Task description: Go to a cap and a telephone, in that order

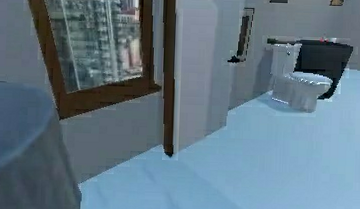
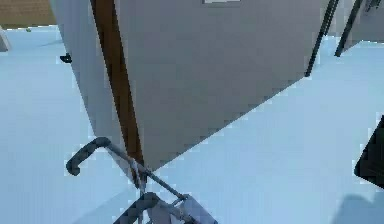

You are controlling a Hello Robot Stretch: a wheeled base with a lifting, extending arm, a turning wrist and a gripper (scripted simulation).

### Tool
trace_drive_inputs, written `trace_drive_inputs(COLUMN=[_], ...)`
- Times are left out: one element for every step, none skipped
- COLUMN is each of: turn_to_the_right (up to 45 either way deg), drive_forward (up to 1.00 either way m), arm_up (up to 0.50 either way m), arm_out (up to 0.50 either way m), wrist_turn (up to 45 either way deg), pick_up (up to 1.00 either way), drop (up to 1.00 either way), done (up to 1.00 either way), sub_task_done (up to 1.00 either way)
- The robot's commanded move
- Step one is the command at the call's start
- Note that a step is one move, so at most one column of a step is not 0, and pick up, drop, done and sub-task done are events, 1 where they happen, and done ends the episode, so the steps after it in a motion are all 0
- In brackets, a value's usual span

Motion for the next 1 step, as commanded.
trace_drive_inputs(turn_to_the_right=[42.0], drive_forward=[0.00], arm_up=[0.00], arm_out=[0.00], wrist_turn=[0.0], pick_up=[0.00], drop=[0.00], done=[0.00], sub_task_done=[0.00])
